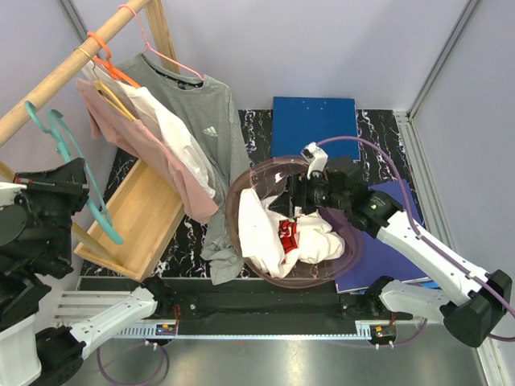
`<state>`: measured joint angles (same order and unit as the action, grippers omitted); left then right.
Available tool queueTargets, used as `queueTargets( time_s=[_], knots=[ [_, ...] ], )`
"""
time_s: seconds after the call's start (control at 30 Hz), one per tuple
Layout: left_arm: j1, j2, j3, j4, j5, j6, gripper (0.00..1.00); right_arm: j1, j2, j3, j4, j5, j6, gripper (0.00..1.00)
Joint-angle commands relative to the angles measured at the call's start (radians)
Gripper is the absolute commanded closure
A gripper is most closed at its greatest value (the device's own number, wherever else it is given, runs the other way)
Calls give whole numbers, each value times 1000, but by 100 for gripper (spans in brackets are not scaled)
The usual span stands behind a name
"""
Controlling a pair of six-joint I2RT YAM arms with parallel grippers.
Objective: Remove the t-shirt from the hanger
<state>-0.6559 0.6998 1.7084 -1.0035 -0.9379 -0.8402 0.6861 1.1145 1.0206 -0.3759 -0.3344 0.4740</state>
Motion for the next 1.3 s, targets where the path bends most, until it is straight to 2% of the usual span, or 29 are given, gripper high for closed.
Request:
queueTargets(
  time_s=[0.0, 0.33, 0.7, 0.83, 0.9, 0.93, 0.97, 1.27],
  knots=[
    [-4, 23, 33, 85, -150, -43, 100, 0, -84, -5, -4, -28, -8, 15],
    [-5, -17, -13, 112, -344, -1, 100, 0, -154, -51, -15, -46, 0, 14],
    [-5, -69, -102, 112, -400, 9, 100, 0, -188, -86, -15, -49, 8, 13],
    [-4, -108, -135, 114, -371, 10, 100, 0, -194, -96, -15, -49, 11, 13],
    [-4, -124, -158, 112, -348, 15, 90, 0, -193, -97, -14, -49, 12, 14],
    [-5, -134, -161, 114, -337, 29, 78, 0, -194, -99, -11, -49, 14, 13],
    [-5, -140, -164, 114, -325, 36, 73, 0, -194, -100, -9, -49, 15, 13],
    [-5, -189, -136, 106, -194, 113, 42, 0, -199, -111, -9, -54, 17, 13]
  ],
)
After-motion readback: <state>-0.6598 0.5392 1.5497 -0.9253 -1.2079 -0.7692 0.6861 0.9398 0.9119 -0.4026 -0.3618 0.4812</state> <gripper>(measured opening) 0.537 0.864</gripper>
